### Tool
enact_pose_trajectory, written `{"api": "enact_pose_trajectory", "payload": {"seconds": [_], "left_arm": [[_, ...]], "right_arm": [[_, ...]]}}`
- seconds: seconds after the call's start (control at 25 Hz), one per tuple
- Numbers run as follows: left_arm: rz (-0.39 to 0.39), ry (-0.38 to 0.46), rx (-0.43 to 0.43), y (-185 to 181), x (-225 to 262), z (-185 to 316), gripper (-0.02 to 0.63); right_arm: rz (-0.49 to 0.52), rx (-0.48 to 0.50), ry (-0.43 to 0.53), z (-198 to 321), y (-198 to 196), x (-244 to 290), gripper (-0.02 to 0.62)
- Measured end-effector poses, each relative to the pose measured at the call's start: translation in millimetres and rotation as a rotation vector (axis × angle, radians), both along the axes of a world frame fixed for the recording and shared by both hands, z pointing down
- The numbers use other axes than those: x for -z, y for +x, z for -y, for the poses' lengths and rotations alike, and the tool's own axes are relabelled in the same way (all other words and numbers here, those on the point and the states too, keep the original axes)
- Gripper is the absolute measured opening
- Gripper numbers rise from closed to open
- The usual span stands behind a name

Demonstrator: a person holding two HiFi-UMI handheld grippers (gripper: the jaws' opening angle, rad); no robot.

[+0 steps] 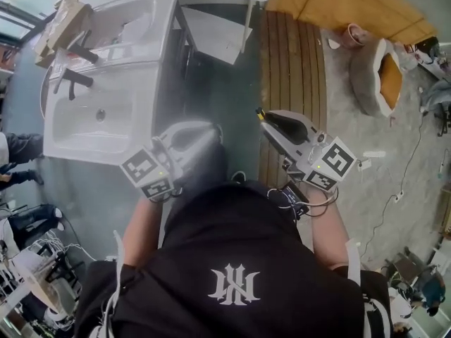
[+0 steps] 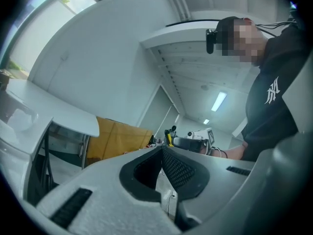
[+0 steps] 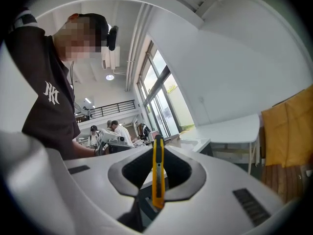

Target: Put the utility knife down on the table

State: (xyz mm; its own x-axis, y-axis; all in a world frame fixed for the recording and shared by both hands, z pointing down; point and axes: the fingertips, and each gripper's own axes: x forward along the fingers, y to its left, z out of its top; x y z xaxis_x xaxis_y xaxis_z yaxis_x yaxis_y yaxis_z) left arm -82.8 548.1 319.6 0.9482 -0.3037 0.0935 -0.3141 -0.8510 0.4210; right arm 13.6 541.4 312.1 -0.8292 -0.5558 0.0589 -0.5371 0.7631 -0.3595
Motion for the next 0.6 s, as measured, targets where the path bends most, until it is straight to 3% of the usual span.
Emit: {"api": "enact_pose_trajectory", "payload": {"seconds": [0.4, 0.6], "left_arm": [[-0.064, 0.000, -0.056, -17.4, 8.8, 159.5, 0.006], [-0.096, -0.029, -0.064, -9.9, 8.9, 222.1, 0.005]], "right_arm": [[-0.073, -0.001, 0.021, 155.1, -39.2, 23.7, 0.057], [-0.042, -0.041, 0.013, 216.4, -24.9, 24.7, 0.057]]}}
